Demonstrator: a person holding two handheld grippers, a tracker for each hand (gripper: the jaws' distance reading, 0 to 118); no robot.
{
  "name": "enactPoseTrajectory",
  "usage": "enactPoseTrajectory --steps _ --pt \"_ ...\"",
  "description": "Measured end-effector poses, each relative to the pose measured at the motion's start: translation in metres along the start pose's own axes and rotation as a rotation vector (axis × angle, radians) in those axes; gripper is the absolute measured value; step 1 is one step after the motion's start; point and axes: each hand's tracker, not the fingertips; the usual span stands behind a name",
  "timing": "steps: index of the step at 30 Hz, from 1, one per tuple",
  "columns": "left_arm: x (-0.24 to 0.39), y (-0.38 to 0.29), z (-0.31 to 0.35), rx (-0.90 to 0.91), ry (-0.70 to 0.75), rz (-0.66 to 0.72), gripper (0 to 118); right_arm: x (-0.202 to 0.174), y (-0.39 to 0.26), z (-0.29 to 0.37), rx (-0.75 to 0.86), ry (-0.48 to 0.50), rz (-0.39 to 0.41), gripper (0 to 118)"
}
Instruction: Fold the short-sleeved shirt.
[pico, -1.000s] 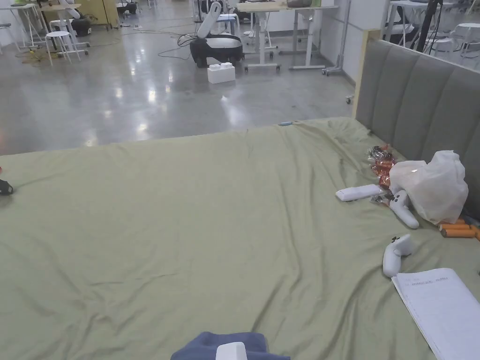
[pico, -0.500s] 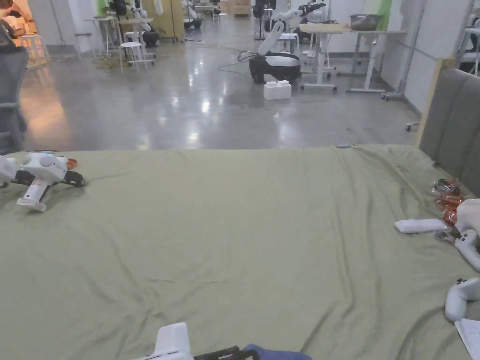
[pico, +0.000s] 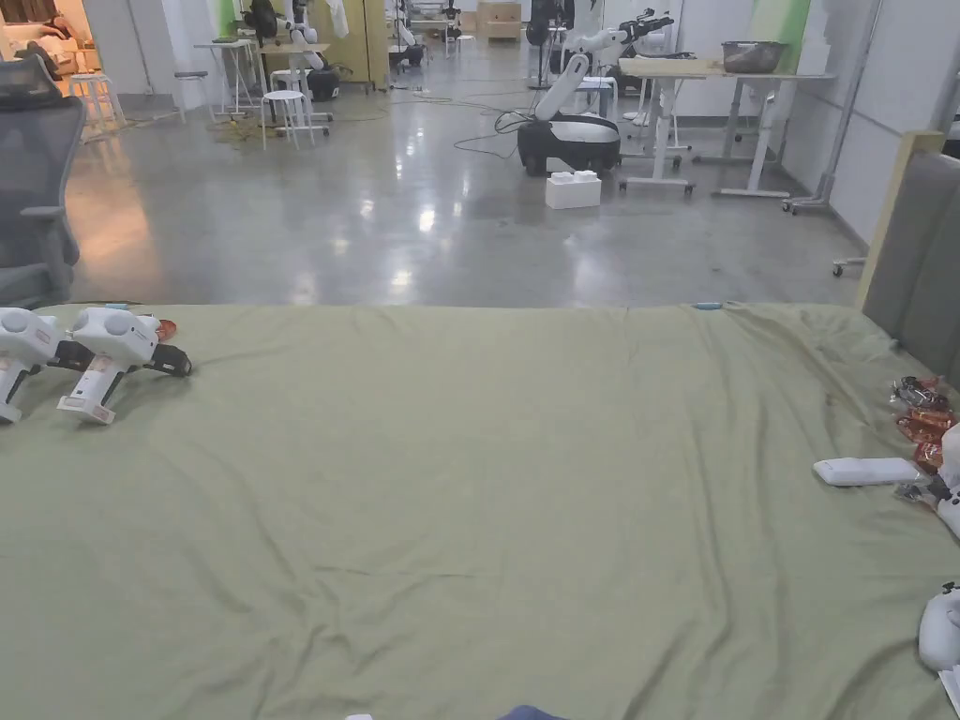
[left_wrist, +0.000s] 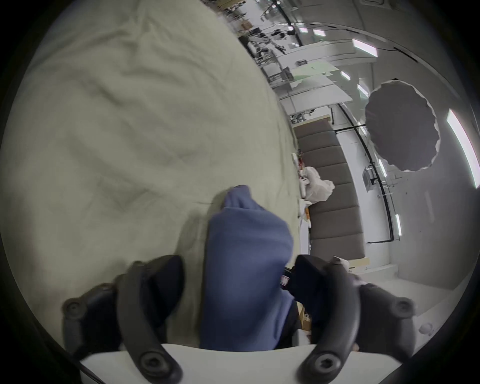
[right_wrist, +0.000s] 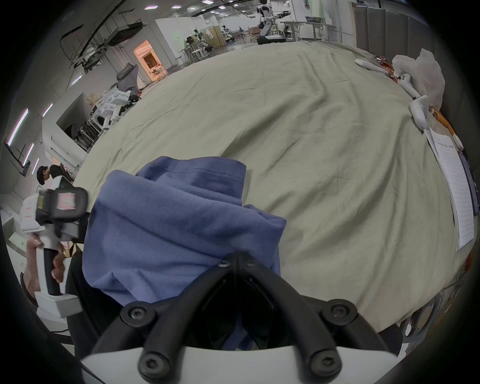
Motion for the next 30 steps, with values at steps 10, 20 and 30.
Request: enactPoseTrajectory --steps 10,20,30 --pt "0.01 -0.001 -0.001 -0.003 0.031 -0.042 21 -0.009 0.001 0.005 -0.001 -0.03 0.013 0" --pt "-0.021 0.083 0.219 0.25 0.203 -0.13 20 -0.012 -0.021 0.031 0.082 0.126 -0.088 0" --pt "-0.109 0.172 0.392 0.436 0.622 0.062 20 -0.016 -0.023 -0.006 0.005 0.192 -0.123 0"
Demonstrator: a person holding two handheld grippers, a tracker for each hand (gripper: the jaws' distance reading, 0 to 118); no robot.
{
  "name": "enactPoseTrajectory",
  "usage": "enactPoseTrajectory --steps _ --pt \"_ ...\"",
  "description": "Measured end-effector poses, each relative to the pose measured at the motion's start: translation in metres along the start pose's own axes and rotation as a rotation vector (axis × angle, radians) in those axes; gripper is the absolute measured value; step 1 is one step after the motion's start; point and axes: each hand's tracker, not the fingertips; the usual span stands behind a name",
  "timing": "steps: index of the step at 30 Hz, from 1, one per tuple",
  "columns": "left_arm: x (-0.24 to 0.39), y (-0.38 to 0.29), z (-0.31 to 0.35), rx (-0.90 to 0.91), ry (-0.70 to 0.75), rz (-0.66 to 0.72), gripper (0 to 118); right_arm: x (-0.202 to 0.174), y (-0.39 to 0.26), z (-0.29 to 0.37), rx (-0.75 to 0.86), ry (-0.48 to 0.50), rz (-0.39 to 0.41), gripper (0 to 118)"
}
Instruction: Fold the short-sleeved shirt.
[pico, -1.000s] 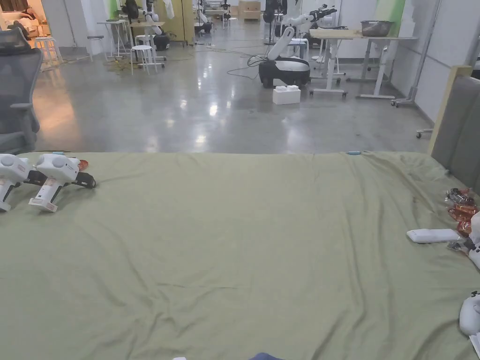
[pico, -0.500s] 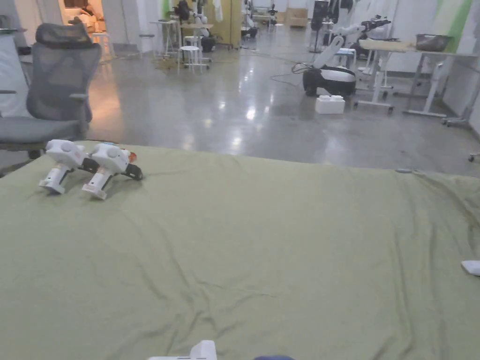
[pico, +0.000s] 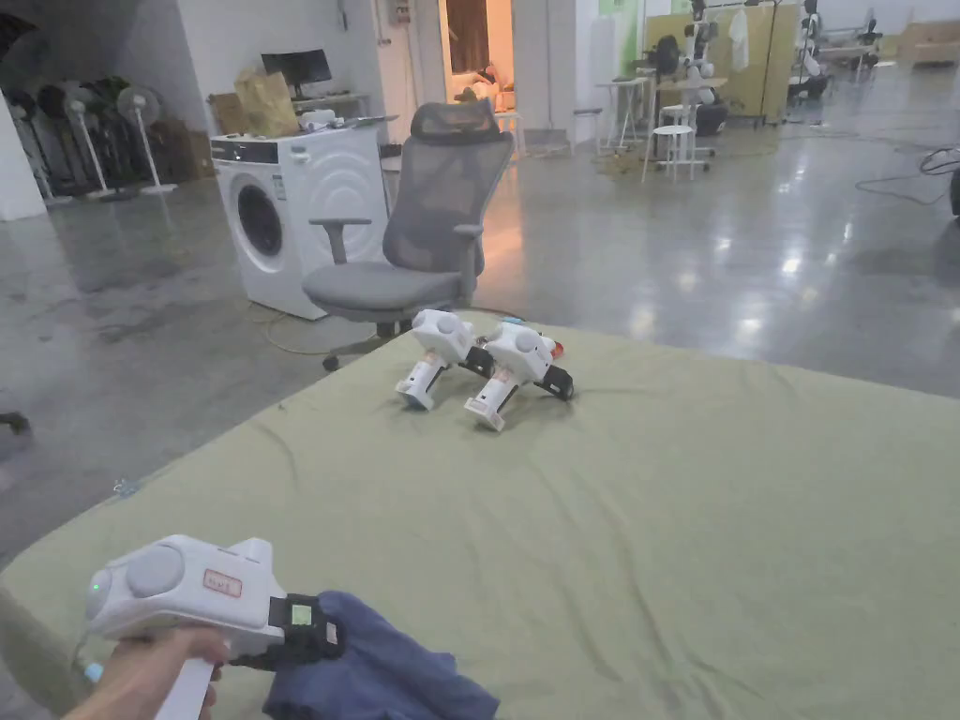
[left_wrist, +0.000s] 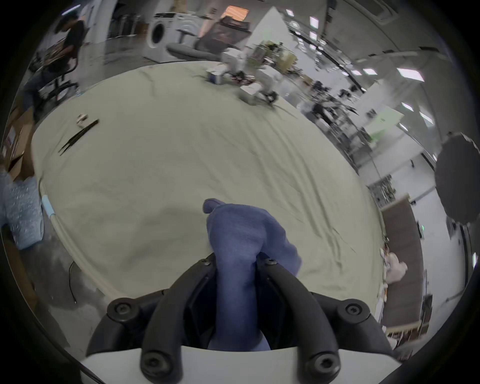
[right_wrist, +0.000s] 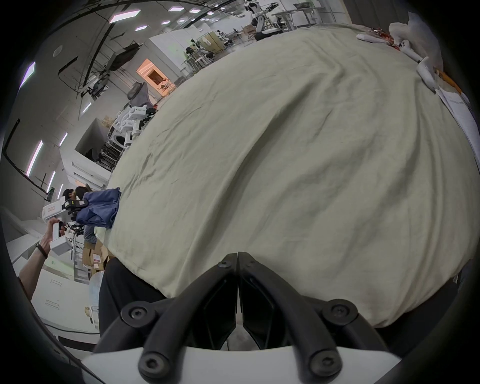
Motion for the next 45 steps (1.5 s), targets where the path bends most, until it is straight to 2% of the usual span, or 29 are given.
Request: enactPoseTrajectory --steps 3,7,10,11,14,18,21,23,27,30,34,36,39,40,45 --pt "0.015 -0.017 -0.017 -0.013 0.084 0.025 24 -0.002 0.006 0.003 0.013 -0.003 0.011 0" --pt "0.003 -0.019 -0.03 -0.012 0.252 -0.027 78 0.0 0.014 0.01 0.04 -0.003 0.038 0" --pt "0.003 -0.014 -0.005 0.085 0.326 -0.12 80 0.003 0.02 0.021 0.071 -0.016 0.102 0" --pt "0.01 -0.018 0.009 0.132 0.343 -0.158 80 0.002 0.024 0.025 0.083 -0.037 0.149 0" --pt "0.057 -0.042 0.063 0.273 0.286 -0.338 80 -0.004 0.031 0.047 0.171 -0.115 0.263 0" --pt "0.143 -0.094 0.134 0.476 0.148 -0.575 80 -0.021 0.036 0.092 0.384 -0.131 0.284 0" --pt "0.204 -0.14 0.17 0.604 0.071 -0.686 79 -0.046 0.034 0.128 0.542 -0.242 0.381 0" --pt "0.236 -0.172 0.186 0.698 0.014 -0.733 79 -0.052 0.033 0.146 0.608 -0.241 0.385 0" --pt "0.286 -0.23 0.196 0.797 -0.086 -0.839 75 -0.062 0.031 0.179 0.712 -0.227 0.362 0" --pt "0.302 -0.259 0.186 0.829 -0.109 -0.895 72 -0.068 0.028 0.198 0.75 -0.251 0.433 0" --pt "0.318 -0.293 0.183 0.9 -0.094 -0.9 44 -0.077 0.02 0.223 0.817 -0.282 0.42 0" --pt "0.319 -0.3 0.19 0.94 -0.102 -0.873 38 -0.084 0.013 0.238 0.878 -0.307 0.42 0" --pt "0.317 -0.31 0.197 1.018 -0.043 -0.872 6 -0.091 0.002 0.247 0.94 -0.38 0.469 0" --pt "0.317 -0.312 0.199 1.033 -0.001 -0.877 1 -0.092 -0.001 0.248 0.937 -0.382 0.474 0" --pt "0.3 -0.312 0.205 0.996 -0.042 -0.827 0 -0.089 -0.011 0.242 0.945 -0.358 0.441 0"
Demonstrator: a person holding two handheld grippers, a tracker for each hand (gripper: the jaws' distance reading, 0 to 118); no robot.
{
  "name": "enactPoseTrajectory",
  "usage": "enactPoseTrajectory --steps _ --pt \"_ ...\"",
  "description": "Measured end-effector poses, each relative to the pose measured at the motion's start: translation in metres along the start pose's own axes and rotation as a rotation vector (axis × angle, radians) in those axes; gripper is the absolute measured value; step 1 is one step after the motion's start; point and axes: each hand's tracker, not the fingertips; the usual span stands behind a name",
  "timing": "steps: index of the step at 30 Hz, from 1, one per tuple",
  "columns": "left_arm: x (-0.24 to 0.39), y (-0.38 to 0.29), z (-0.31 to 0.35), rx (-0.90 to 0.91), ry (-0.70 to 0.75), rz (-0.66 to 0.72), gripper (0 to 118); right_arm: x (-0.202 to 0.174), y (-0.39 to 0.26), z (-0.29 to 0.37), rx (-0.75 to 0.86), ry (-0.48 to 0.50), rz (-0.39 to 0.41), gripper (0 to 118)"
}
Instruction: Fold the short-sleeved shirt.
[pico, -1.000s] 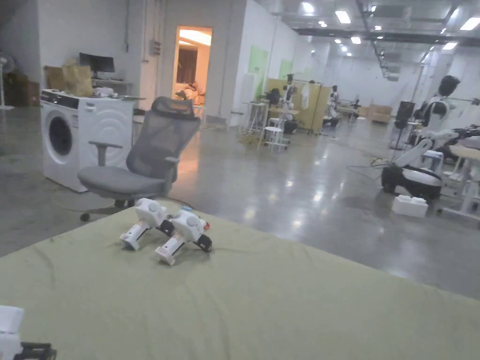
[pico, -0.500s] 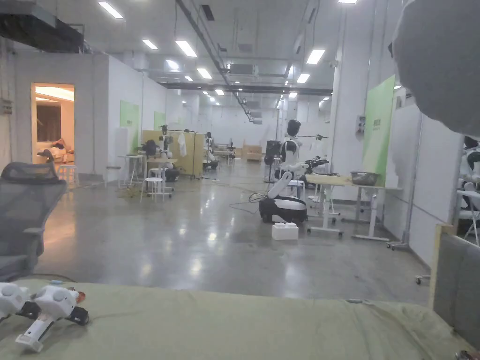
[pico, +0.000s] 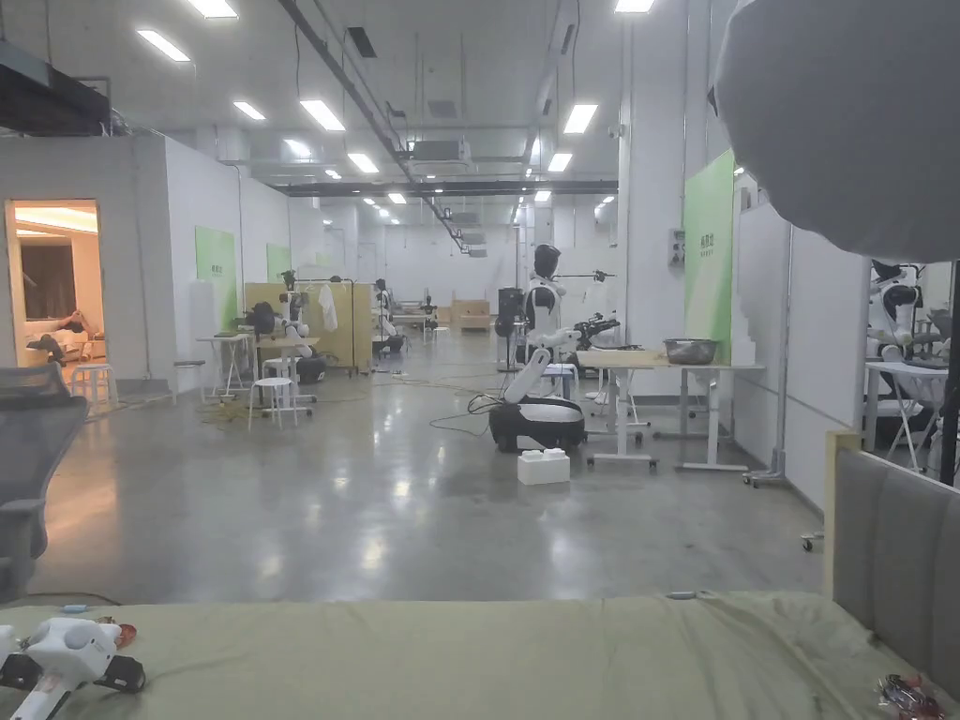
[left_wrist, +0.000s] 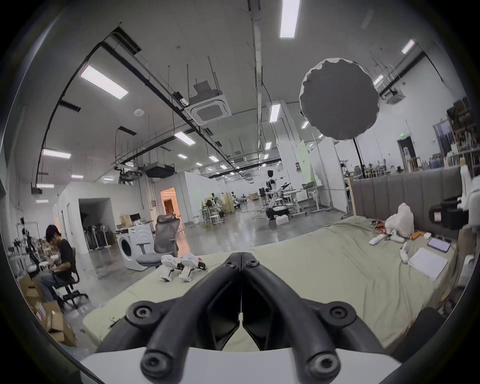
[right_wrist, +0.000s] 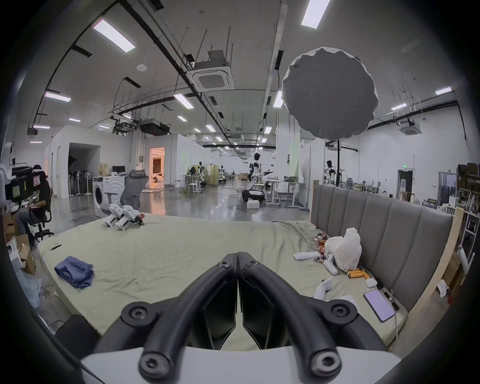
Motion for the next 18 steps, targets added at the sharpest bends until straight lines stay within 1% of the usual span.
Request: enactPoseTrajectory --steps 2,5,12,18 --pt "-0.0004 -0.0011 0.0014 -0.022 -0.004 0.042 0 -0.0002 -0.0021 0.0006 0.001 -0.007 -0.025 0" --pt "0.0002 -0.0041 0.0033 -0.028 -0.008 0.032 0 0.0009 -0.0019 0.0006 0.007 -0.016 -0.044 0" --pt "0.0007 -0.0043 0.0024 -0.037 -0.016 0.032 0 -0.0004 0.0025 -0.0005 0.022 -0.018 -0.047 0" --pt "0.0031 -0.0013 0.0028 -0.041 -0.03 0.04 0 -0.0037 0.0049 -0.0026 0.022 -0.014 -0.034 0"
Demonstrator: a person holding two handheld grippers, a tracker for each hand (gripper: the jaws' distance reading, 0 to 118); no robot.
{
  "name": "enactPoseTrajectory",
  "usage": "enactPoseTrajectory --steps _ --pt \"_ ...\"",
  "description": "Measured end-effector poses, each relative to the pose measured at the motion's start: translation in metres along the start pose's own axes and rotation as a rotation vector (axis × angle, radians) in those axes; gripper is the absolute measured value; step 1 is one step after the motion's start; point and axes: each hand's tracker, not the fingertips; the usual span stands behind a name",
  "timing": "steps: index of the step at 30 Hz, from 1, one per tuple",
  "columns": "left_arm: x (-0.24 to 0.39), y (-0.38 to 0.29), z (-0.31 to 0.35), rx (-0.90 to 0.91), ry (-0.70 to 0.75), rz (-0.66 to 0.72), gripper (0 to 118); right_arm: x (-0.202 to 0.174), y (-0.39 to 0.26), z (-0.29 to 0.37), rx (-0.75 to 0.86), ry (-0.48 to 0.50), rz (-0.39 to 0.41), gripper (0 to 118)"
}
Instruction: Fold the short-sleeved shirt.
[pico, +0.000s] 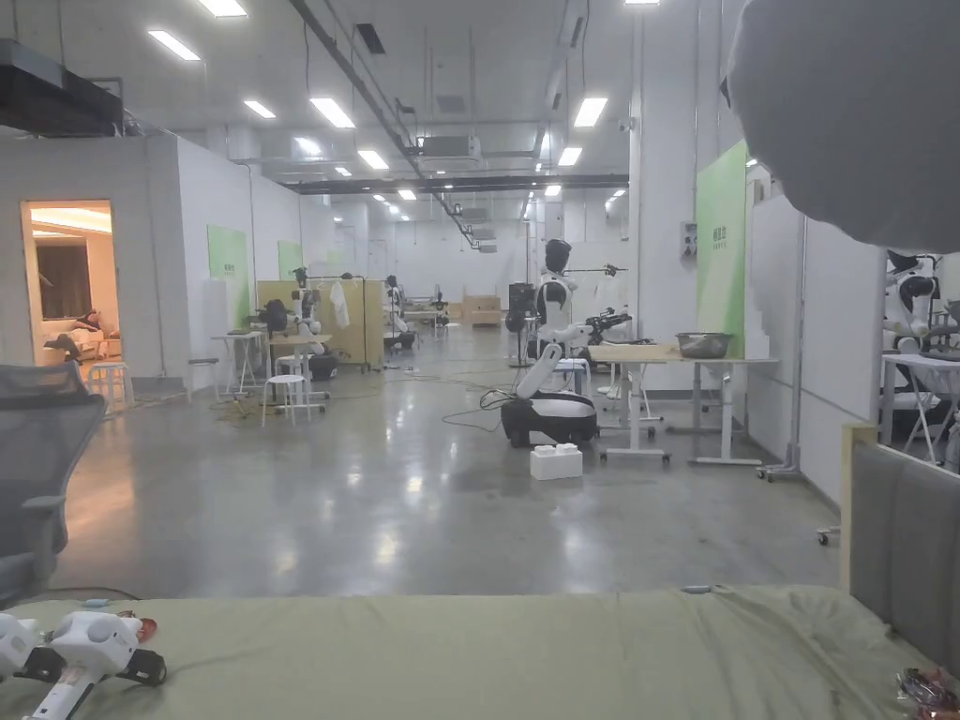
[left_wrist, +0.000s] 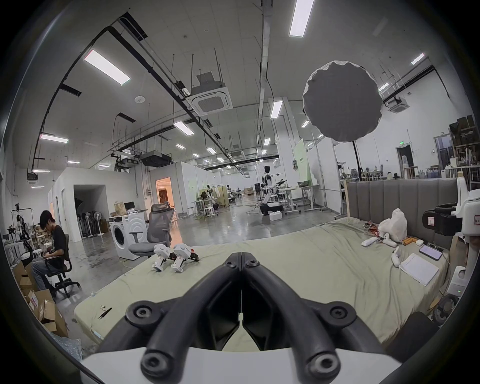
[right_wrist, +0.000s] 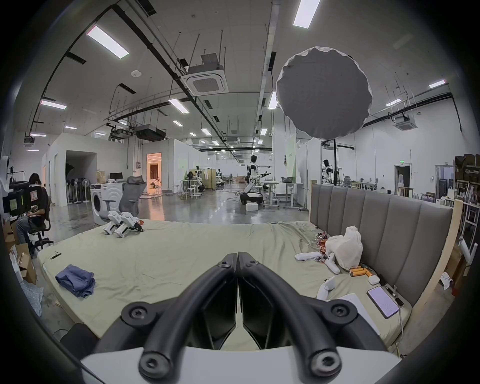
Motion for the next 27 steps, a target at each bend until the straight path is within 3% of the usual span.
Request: enactPoseTrajectory --steps 4,6,8,9,10,13,16,27 --pt "-0.001 0.001 -0.001 -0.006 0.002 0.024 2 0.002 0.002 -0.002 0.004 0.018 0.0 0" --pt "-0.003 0.002 -0.004 -0.024 0.013 0.057 22 0.0 0.002 -0.001 0.025 0.022 0.014 7" --pt "-0.004 0.001 -0.005 -0.021 0.011 0.068 74 0.0 0.005 -0.002 0.026 0.022 0.013 57" --pt "-0.005 0.002 -0.006 -0.02 0.012 0.075 89 -0.002 0.004 -0.002 0.021 0.025 0.011 78" --pt "-0.005 0.002 -0.006 -0.012 0.008 0.087 101 -0.002 0.004 -0.002 0.022 0.027 0.006 90" --pt "-0.007 0.003 -0.004 0.006 0.006 0.097 118 -0.007 0.003 -0.001 0.034 0.025 0.01 93" --pt "-0.007 0.003 -0.003 0.017 0.004 0.088 118 -0.009 0.002 -0.007 0.011 0.017 0.029 114" --pt "-0.005 0.0 -0.005 -0.013 -0.018 0.08 118 -0.012 0.0 -0.008 -0.012 0.034 0.005 117"
